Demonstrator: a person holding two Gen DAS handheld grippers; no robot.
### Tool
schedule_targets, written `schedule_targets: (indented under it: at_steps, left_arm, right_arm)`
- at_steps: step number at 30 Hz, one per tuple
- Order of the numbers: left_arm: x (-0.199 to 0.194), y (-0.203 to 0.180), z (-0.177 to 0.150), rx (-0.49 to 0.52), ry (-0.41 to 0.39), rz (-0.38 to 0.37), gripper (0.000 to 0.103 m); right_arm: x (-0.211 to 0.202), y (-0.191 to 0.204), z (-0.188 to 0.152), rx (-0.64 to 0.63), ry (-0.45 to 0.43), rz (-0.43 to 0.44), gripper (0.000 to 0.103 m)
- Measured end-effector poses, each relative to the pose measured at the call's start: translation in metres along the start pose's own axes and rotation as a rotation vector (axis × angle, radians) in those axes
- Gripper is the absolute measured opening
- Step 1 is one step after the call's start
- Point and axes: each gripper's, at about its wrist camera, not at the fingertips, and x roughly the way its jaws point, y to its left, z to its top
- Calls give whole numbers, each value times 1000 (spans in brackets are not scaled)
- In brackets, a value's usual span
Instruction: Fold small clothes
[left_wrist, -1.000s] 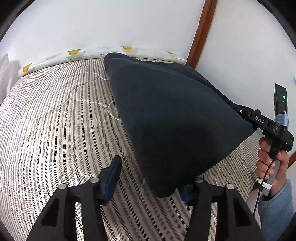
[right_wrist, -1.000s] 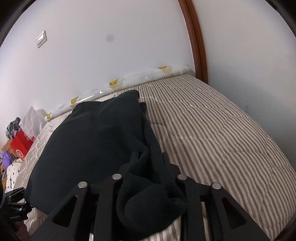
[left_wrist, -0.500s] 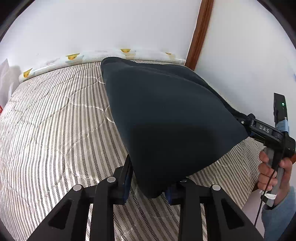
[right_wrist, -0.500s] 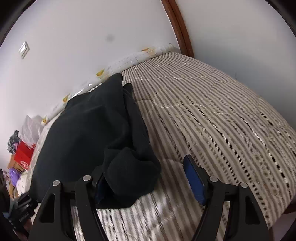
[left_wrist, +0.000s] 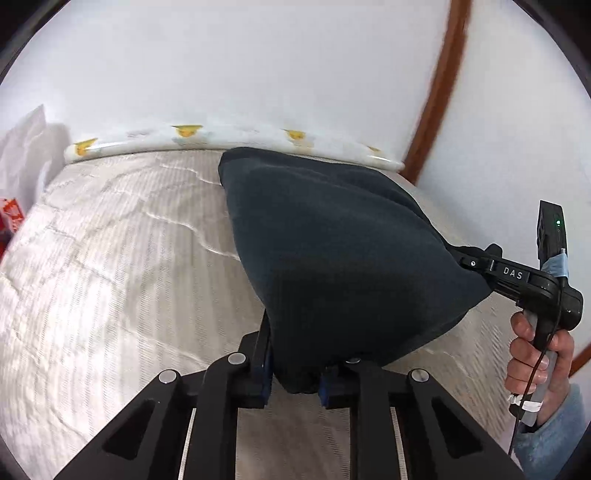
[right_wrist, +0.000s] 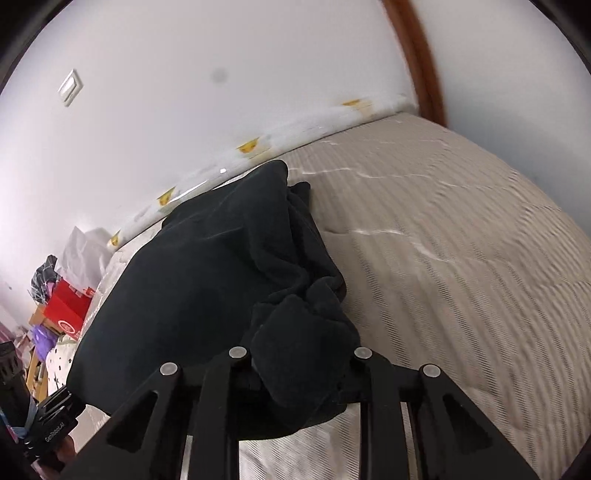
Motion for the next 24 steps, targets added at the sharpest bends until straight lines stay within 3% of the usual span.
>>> schedule_targets:
  at_steps: [9,12,16,20,24]
  left_arm:
    - [-2,77,8,-75,42,82,17]
    - [6,83,-1,-72,91,73,17]
    - [9,74,-11,-9,94,117,17]
    - [-1,73,-16,14,96,108,19]
    - [-22,81,-21,-21,69,79,26]
  right_arm:
    - [32,73,-9,-151,37,81,22]
    - [21,70,-20,-179,26,93,23]
    - [5,59,-32,-222,45,68,30]
    - [-40,65,-29,-305,-60,-5,34]
    - [-54,78,-17,-355,-103,3,34]
